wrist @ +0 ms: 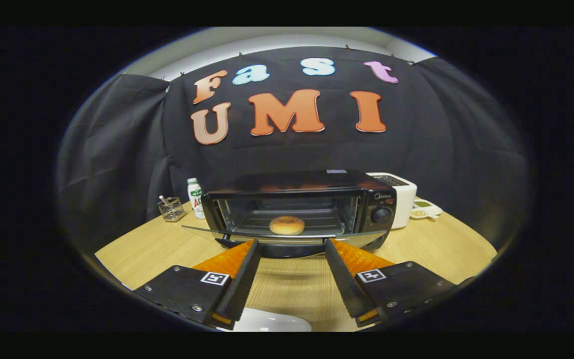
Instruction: Open the toaster oven, put the food inside, and close the toaster oven door.
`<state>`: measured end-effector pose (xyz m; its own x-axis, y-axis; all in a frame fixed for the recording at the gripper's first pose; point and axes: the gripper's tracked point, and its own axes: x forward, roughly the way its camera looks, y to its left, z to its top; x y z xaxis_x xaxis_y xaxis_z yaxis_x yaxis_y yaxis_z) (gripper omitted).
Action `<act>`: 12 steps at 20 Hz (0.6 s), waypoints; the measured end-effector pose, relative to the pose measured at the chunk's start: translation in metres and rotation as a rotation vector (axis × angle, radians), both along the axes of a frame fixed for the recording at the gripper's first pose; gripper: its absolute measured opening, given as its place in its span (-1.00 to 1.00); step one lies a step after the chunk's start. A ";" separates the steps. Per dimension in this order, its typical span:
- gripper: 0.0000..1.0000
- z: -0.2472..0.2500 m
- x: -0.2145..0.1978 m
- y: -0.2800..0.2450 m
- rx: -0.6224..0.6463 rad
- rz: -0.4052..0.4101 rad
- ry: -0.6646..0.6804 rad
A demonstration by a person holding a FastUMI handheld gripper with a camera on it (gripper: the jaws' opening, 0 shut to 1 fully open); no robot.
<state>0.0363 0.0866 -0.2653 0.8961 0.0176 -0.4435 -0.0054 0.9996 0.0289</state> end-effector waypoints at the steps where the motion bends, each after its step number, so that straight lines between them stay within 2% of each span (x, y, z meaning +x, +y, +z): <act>1: 0.56 0.005 0.006 0.000 -0.004 0.000 -0.017; 3: 0.56 0.005 0.022 0.004 -0.008 0.003 -0.035; 5: 0.56 -0.025 0.025 0.001 -0.066 0.001 0.056; 7: 0.57 -0.036 0.035 0.005 -0.085 0.010 0.058; 12: 0.56 -0.023 0.059 0.018 0.009 0.009 0.018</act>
<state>0.0956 0.1044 -0.2880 0.8880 0.0296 -0.4589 -0.0134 0.9992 0.0384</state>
